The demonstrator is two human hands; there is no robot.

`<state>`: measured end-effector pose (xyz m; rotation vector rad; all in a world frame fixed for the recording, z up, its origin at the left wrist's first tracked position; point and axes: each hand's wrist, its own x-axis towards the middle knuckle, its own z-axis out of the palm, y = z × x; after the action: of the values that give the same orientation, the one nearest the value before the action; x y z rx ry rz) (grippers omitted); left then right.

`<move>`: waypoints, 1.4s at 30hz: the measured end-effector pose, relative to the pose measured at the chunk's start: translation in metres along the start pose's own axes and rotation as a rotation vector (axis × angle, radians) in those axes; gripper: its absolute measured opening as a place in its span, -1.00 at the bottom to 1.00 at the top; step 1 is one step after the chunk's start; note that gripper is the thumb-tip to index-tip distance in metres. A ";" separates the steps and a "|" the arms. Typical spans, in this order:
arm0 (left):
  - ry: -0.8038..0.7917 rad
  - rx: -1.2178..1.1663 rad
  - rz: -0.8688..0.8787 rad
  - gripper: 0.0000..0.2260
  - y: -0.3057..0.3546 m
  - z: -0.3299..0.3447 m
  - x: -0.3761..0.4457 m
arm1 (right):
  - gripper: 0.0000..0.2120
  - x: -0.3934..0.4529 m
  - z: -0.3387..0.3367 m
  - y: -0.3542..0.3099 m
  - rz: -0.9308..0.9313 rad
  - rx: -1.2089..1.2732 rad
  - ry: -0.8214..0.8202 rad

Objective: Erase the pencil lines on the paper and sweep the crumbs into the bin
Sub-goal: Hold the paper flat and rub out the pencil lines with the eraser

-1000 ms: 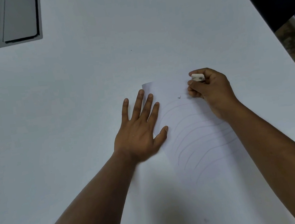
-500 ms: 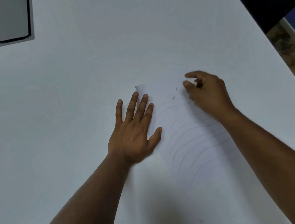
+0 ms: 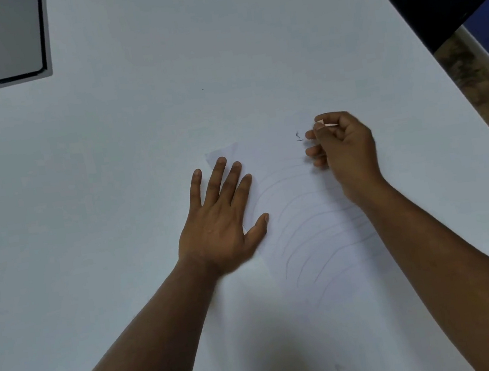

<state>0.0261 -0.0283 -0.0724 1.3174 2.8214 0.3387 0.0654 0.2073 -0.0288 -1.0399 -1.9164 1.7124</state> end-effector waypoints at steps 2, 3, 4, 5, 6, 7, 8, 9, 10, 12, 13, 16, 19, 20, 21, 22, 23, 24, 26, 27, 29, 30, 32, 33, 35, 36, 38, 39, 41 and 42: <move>-0.004 -0.022 -0.007 -0.34 -0.001 0.001 0.000 | -0.89 -0.012 0.004 0.006 -0.013 -0.057 -0.087; -0.009 -0.038 -0.011 -0.33 -0.001 0.001 0.000 | -0.88 -0.019 0.006 0.012 -0.040 -0.127 -0.130; -0.012 -0.054 -0.014 -0.32 -0.001 0.001 0.000 | -0.86 -0.024 0.007 0.016 -0.079 -0.218 -0.158; -0.014 -0.066 -0.016 -0.32 -0.001 0.001 0.000 | -0.84 -0.027 0.007 0.020 -0.120 -0.308 -0.178; -0.020 -0.076 -0.018 -0.31 -0.001 0.001 0.000 | -0.81 -0.027 0.005 0.021 -0.155 -0.367 -0.195; -0.029 -0.084 -0.019 -0.29 -0.002 0.000 0.000 | -0.78 -0.026 0.003 0.020 -0.170 -0.393 -0.214; -0.040 -0.088 -0.017 -0.27 -0.002 0.000 0.000 | -0.75 -0.025 0.002 0.018 -0.183 -0.414 -0.228; -0.051 -0.086 -0.012 -0.26 -0.002 0.001 0.000 | -0.74 -0.025 0.003 0.016 -0.200 -0.438 -0.231; -0.063 -0.078 -0.007 -0.24 -0.003 0.001 0.001 | -0.76 -0.025 0.006 0.016 -0.227 -0.464 -0.222; -0.090 -0.062 -0.005 -0.20 -0.003 0.001 0.002 | -0.85 -0.032 0.018 0.015 -0.321 -0.527 -0.205; -0.101 -0.057 -0.011 -0.19 -0.003 0.001 0.002 | -0.87 -0.037 0.025 0.016 -0.382 -0.567 -0.209; -0.124 -0.043 -0.020 -0.17 -0.003 0.002 0.003 | -0.84 -0.045 0.045 0.018 -0.540 -0.691 -0.241; -0.129 -0.033 -0.030 -0.16 -0.002 0.001 0.004 | -0.81 -0.043 0.056 0.018 -0.574 -0.803 -0.236; -0.132 -0.037 -0.033 -0.16 -0.002 0.001 0.004 | -0.82 -0.041 0.056 0.019 -0.592 -0.835 -0.214; -0.133 -0.042 -0.034 -0.16 -0.002 0.000 0.003 | -0.84 -0.037 0.053 0.021 -0.606 -0.859 -0.172; -0.133 -0.048 -0.035 -0.15 -0.001 0.000 0.003 | -0.85 -0.032 0.047 0.021 -0.600 -0.873 -0.112; -0.137 -0.055 -0.038 -0.15 0.000 0.000 0.003 | -0.86 -0.026 0.037 0.022 -0.583 -0.879 -0.040; -0.144 -0.059 -0.041 -0.15 0.000 -0.001 0.003 | -0.87 -0.019 0.026 0.022 -0.554 -0.886 0.026; -0.150 -0.063 -0.042 -0.15 0.000 -0.002 0.003 | -0.89 -0.010 0.010 0.021 -0.460 -0.904 0.070; -0.146 -0.063 -0.042 -0.15 -0.001 -0.002 0.003 | -0.89 -0.008 0.008 0.021 -0.430 -0.902 0.067; -0.144 -0.067 -0.047 -0.13 -0.001 -0.002 0.003 | -0.87 -0.014 0.017 0.018 -0.467 -0.836 0.076; -0.147 -0.067 -0.050 -0.13 -0.001 -0.002 0.003 | -0.85 -0.021 0.026 0.017 -0.505 -0.795 0.055; -0.150 -0.059 -0.049 -0.11 0.000 -0.002 0.003 | -0.83 -0.038 0.048 0.017 -0.550 -0.757 -0.056; -0.150 -0.055 -0.047 -0.11 -0.001 -0.002 0.004 | -0.83 -0.045 0.057 0.020 -0.562 -0.771 -0.112; -0.152 -0.058 -0.048 -0.11 -0.001 -0.002 0.004 | -0.84 -0.048 0.061 0.023 -0.579 -0.817 -0.140; -0.152 -0.060 -0.051 -0.12 -0.001 -0.002 0.004 | -0.84 -0.042 0.057 0.024 -0.584 -0.841 -0.108; -0.159 -0.067 -0.053 -0.11 0.000 -0.003 0.004 | -0.85 -0.025 0.038 0.023 -0.560 -0.877 -0.001; -0.160 -0.071 -0.054 -0.11 0.000 -0.004 0.003 | -0.86 -0.017 0.027 0.021 -0.529 -0.883 0.040; -0.156 -0.079 -0.057 -0.11 0.000 -0.004 0.003 | -0.90 -0.007 0.013 0.017 -0.486 -0.870 0.026; -0.161 -0.081 -0.056 -0.11 0.000 -0.004 0.003 | -0.92 -0.008 0.012 0.015 -0.499 -0.858 -0.019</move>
<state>0.0233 -0.0268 -0.0684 1.1898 2.6763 0.3265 0.0661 0.1929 -0.0436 -0.6659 -2.6945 0.6148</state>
